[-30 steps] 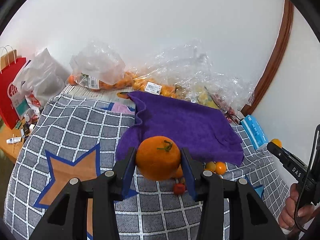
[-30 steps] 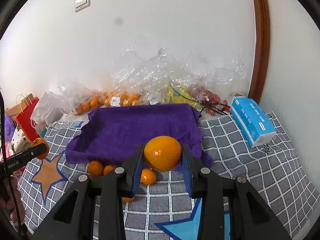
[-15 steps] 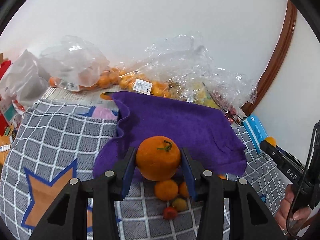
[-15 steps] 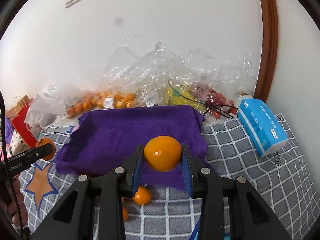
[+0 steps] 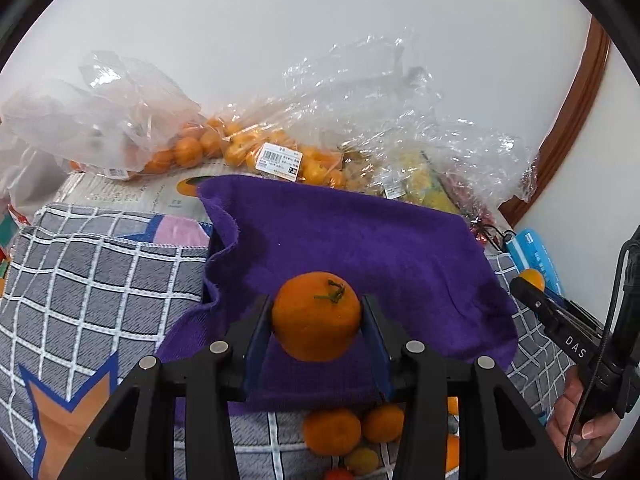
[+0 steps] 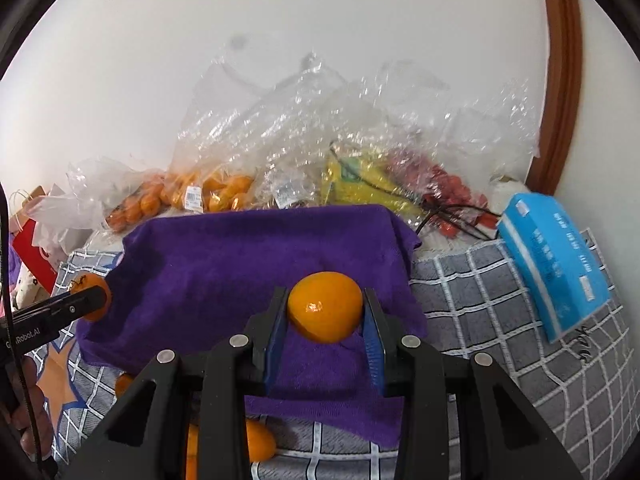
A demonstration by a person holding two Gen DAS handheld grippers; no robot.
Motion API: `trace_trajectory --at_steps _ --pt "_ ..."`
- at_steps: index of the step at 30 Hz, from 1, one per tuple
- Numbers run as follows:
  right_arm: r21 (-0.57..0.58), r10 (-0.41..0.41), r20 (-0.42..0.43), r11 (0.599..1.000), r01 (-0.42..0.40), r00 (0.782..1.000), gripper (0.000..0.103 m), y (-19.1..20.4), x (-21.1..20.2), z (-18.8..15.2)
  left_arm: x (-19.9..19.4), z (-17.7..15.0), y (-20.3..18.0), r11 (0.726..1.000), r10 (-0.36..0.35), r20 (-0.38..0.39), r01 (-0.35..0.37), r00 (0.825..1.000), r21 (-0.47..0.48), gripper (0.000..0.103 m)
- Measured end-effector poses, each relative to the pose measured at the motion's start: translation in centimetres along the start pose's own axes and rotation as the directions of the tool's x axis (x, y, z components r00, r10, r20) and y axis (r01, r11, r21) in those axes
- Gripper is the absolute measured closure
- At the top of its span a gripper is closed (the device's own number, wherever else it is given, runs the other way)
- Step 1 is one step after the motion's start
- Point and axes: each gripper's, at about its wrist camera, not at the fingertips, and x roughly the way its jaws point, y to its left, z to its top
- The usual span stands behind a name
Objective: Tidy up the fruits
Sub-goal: 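Lift both held oranges and carry them over the purple towel, then open both tools to drop the oranges onto the purple towel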
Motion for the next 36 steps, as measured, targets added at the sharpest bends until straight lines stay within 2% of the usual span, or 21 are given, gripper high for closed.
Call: trace_trajectory --at_steps 13,23,36 --pt "-0.016 0.040 -0.098 0.999 -0.042 0.994 0.068 0.3 4.6 -1.4 3.7 -0.4 1.2 0.999 0.031 -0.055 -0.032 0.998 -0.028 0.061" --pt "-0.014 0.037 -0.113 0.999 -0.039 0.993 0.068 0.0 5.6 -1.8 4.7 -0.8 1.5 0.999 0.028 -0.065 -0.031 0.998 -0.043 0.061" --pt "-0.050 0.046 -0.117 0.997 -0.052 0.992 0.067 0.6 6.0 -2.3 5.1 -1.1 1.4 0.998 0.063 -0.071 -0.065 0.995 -0.025 0.061"
